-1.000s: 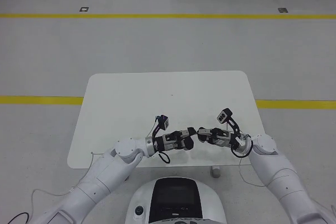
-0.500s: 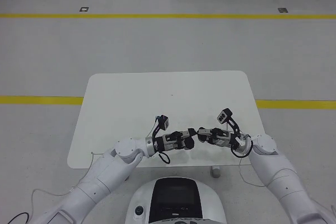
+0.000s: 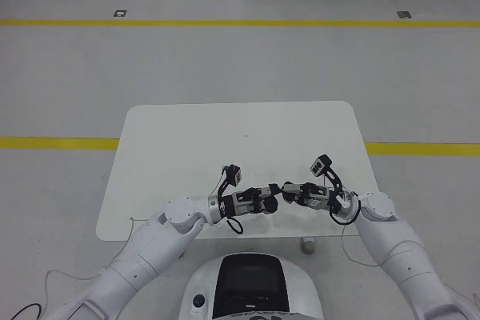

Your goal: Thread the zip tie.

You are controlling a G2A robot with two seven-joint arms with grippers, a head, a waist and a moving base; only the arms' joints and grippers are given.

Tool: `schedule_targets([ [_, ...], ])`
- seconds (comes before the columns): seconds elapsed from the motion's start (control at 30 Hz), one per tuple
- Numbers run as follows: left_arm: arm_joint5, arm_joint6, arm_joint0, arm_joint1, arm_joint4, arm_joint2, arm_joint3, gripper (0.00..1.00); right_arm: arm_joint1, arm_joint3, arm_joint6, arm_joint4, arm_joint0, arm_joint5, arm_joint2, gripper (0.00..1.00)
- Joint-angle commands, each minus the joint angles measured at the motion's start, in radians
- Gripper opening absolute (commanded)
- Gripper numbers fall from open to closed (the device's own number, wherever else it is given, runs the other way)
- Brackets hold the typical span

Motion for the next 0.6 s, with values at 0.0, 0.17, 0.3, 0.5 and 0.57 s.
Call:
schedule_targets([
  [0.0,0.002,0.000,-0.001,0.000,0.000,0.000,0.000,0.42,0.000,0.001,0.001,0.001,0.001,-0.001,0.000,0.00],
  [0.17,0.006,0.001,-0.003,-0.001,0.001,0.002,0.002,0.40,0.000,0.004,-0.001,-0.008,0.004,-0.001,0.000,0.00],
  [0.3,0.006,0.002,-0.006,-0.001,0.001,0.004,0.003,0.38,0.000,0.003,-0.009,-0.016,0.003,-0.003,0.001,0.00],
  [0.5,0.005,0.004,-0.007,-0.002,0.001,0.004,0.003,0.35,0.002,0.000,-0.016,-0.035,0.001,-0.014,0.007,0.00],
  [0.57,0.005,0.004,-0.007,-0.002,0.002,0.004,0.003,0.34,0.003,-0.003,-0.016,-0.043,0.001,-0.018,0.010,0.00],
])
